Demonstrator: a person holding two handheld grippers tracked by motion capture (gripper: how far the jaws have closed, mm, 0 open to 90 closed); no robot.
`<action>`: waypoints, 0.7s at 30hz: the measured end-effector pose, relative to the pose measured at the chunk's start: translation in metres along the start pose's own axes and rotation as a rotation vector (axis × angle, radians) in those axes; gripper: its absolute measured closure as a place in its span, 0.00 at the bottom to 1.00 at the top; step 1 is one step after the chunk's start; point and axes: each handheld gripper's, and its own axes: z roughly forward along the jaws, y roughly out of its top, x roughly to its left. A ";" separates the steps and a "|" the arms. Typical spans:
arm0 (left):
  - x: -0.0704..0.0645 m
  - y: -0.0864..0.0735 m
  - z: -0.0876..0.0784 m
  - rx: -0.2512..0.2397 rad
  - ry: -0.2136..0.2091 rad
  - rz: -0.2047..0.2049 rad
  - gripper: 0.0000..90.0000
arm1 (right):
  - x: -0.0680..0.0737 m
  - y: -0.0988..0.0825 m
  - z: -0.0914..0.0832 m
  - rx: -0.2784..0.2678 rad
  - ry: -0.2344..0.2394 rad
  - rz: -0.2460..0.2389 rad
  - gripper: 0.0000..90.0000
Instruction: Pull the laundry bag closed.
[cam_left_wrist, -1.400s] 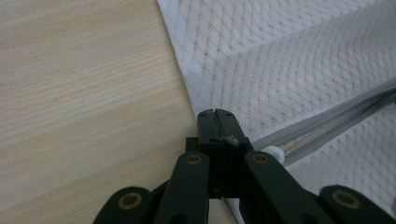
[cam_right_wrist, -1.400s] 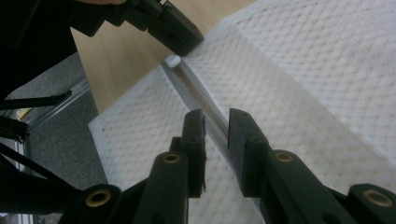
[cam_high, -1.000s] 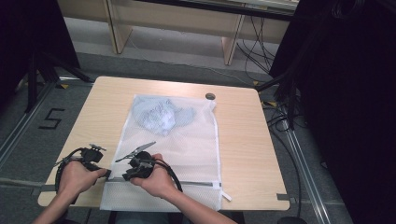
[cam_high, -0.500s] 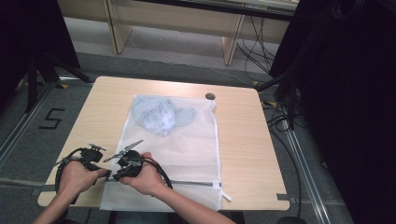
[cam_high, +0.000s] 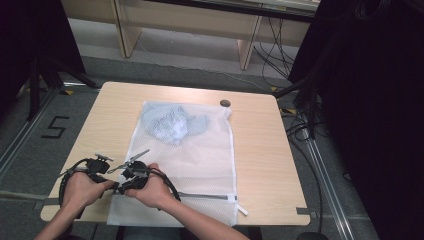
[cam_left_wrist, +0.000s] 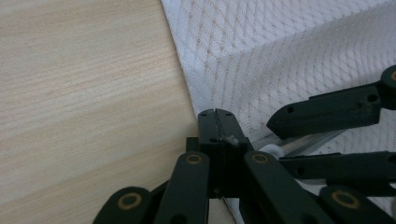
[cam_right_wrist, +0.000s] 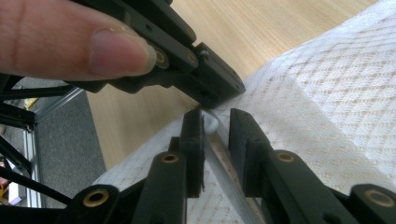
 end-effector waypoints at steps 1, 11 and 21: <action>0.000 0.000 0.000 0.000 -0.001 0.000 1.00 | 0.000 0.000 0.000 0.000 0.000 0.000 0.85; 0.000 0.000 0.000 -0.003 -0.002 -0.001 1.00 | 0.001 0.002 0.003 0.005 0.012 -0.003 0.89; 0.001 0.000 0.000 0.002 -0.003 0.000 1.00 | 0.006 0.004 0.002 0.011 0.012 0.004 0.92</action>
